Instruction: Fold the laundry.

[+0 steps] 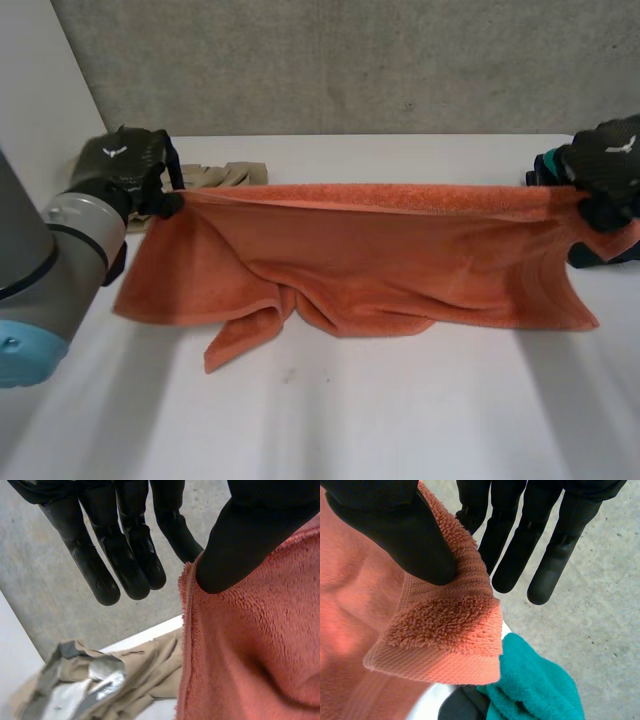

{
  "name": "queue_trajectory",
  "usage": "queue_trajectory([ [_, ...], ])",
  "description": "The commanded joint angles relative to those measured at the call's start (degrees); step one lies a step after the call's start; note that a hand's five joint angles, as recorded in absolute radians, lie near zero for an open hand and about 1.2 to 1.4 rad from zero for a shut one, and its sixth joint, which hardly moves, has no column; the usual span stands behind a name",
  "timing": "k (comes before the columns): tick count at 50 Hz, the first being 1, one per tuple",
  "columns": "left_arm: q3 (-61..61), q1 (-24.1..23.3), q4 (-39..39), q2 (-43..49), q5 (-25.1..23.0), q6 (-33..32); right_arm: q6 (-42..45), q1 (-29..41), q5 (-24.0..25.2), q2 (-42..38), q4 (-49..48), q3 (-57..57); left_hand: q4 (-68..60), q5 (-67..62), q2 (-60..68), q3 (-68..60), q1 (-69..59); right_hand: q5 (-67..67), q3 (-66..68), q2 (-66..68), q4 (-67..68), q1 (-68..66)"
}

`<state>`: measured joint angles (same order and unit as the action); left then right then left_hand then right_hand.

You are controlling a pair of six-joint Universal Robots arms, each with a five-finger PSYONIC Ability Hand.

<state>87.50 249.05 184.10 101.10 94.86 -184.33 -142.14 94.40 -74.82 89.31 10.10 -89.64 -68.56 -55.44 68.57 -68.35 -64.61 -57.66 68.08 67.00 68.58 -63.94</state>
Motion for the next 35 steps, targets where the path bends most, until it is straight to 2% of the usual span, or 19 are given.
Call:
queue_trajectory([
  [1,1.35,-0.50,-4.62,-1.78,-0.29,-14.79,2.82,-4.05,4.59,0.51,19.06,10.27,-11.44,-14.56,11.43,-11.65,-15.39,-12.34,11.92,13.00,11.42,-16.06],
  [5,3.20,-0.50,-5.16,1.11,-0.12,-24.22,10.99,-5.10,4.51,-2.64,25.05,10.19,-11.44,-14.56,11.43,-11.65,-15.39,-12.34,11.92,13.00,11.42,-16.06],
  [8,2.33,-0.32,-3.67,7.51,-0.12,-29.84,16.18,-4.58,3.10,-9.75,25.50,10.89,-11.44,-14.56,11.43,-11.65,-15.39,-12.34,11.92,13.00,11.42,-16.06],
  [13,-4.70,-0.59,2.13,17.45,-0.20,-32.67,12.34,-4.31,0.64,-20.13,23.75,16.77,-11.44,-14.56,11.43,-11.65,-15.39,-12.34,11.92,13.00,11.42,-16.06],
  [17,-13.57,-0.32,8.98,23.00,-0.46,-32.50,3.99,-0.54,-1.29,-26.37,16.55,24.42,-11.44,-14.56,11.43,-11.65,-15.39,-12.34,11.92,13.00,11.42,-16.06],
  [18,-15.94,-0.41,10.82,23.88,-0.64,-32.58,0.93,0.86,-2.08,-27.69,11.66,27.47,-11.44,-14.56,11.43,-11.65,-15.39,-12.34,11.92,13.00,11.42,-16.06],
  [21,-23.06,-0.23,17.68,24.59,-0.99,-32.23,-2.96,2.27,-3.66,-27.97,4.26,30.48,-11.44,-14.56,11.43,-11.65,-15.39,-12.34,11.92,13.00,11.42,-16.06],
  [22,-24.38,-0.23,19.35,24.50,-1.08,-32.15,-6.19,2.97,-5.32,-27.53,-2.65,32.06,-11.44,-14.56,11.43,-11.65,-15.39,-12.34,11.92,13.00,11.42,-16.06],
  [25,-29.04,-0.15,26.99,24.06,-1.26,-31.71,-10.69,3.25,-7.62,-26.30,-13.40,32.87,-11.44,-14.56,11.43,-11.65,-15.39,-12.34,11.92,13.00,11.42,-16.06],
  [26,-30.01,-0.15,28.92,23.80,-1.08,-31.45,-13.58,3.16,-9.36,-24.82,-21.36,32.69,-11.44,-14.56,11.43,-11.65,-15.39,-12.34,11.92,13.00,11.42,-16.06],
  [27,-31.33,-0.15,32.60,22.75,-1.17,-30.92,-15.00,3.07,-10.16,-23.93,-24.83,32.60,-11.44,-14.56,11.43,-11.65,-15.39,-12.34,11.92,13.00,11.42,-16.06],
  [30,-32.13,0.12,36.14,19.85,-0.91,-30.48,-18.95,2.98,-11.84,-21.82,-36.24,31.38,-11.44,-14.56,11.43,-11.65,-15.39,-12.34,11.92,13.00,11.42,-16.06],
  [35,-28.37,0.03,35.46,14.41,-0.91,-30.39,-20.20,3.33,-11.40,-20.76,-38.05,31.02,-11.44,-14.56,11.43,-11.65,-15.39,-12.34,11.92,13.00,11.42,-16.06],
])
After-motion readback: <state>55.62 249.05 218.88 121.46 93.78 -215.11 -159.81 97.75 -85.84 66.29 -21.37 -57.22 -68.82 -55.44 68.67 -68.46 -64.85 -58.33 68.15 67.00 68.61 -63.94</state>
